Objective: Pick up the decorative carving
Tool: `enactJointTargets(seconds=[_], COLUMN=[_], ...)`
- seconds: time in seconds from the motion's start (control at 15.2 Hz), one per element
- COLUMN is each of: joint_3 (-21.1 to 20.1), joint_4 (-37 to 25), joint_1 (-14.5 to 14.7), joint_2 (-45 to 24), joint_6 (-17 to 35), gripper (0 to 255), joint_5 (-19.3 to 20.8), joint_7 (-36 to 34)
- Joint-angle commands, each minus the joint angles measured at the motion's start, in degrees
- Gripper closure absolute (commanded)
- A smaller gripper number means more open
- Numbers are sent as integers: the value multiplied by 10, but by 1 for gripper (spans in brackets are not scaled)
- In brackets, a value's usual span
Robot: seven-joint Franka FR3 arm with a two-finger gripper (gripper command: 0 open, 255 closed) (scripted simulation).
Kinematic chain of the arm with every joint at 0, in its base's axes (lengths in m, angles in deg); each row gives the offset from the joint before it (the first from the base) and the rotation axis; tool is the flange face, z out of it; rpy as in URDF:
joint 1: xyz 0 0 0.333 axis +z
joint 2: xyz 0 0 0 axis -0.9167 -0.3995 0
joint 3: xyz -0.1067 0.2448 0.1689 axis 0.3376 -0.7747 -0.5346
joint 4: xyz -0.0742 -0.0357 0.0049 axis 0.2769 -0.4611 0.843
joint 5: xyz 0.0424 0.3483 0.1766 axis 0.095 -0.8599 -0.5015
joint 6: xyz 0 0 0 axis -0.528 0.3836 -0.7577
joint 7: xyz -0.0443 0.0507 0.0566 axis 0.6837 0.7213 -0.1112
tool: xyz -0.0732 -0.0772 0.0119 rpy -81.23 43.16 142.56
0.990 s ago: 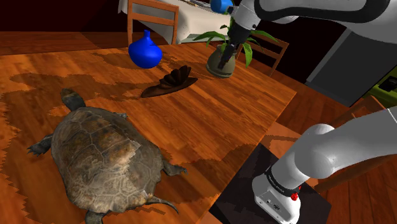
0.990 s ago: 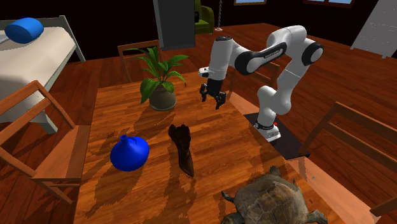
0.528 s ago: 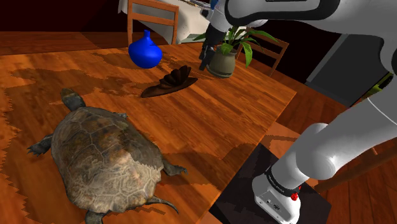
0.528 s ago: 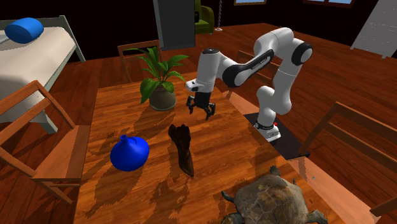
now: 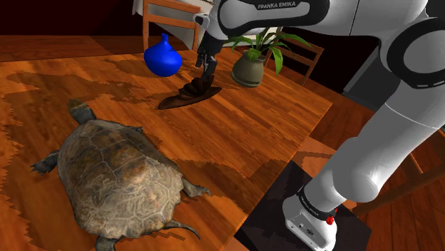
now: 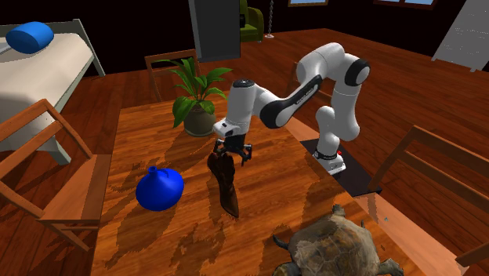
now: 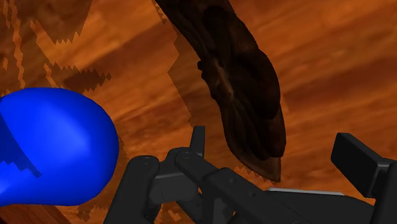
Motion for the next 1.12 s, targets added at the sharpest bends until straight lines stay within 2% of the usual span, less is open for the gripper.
enactJointTargets(seconds=[0.0, 0.53, 0.59, 1.06], joint_3=[-5, -5, -5, -5], joint_4=[-8, 27, 28, 28], joint_1=[5, 5, 5, 5], joint_2=[-18, -31, -31, -31], joint_6=[12, 60, 61, 60], gripper=[0, 0, 255, 255], joint_5=[3, 4, 4, 4], joint_7=[12, 11, 11, 11])
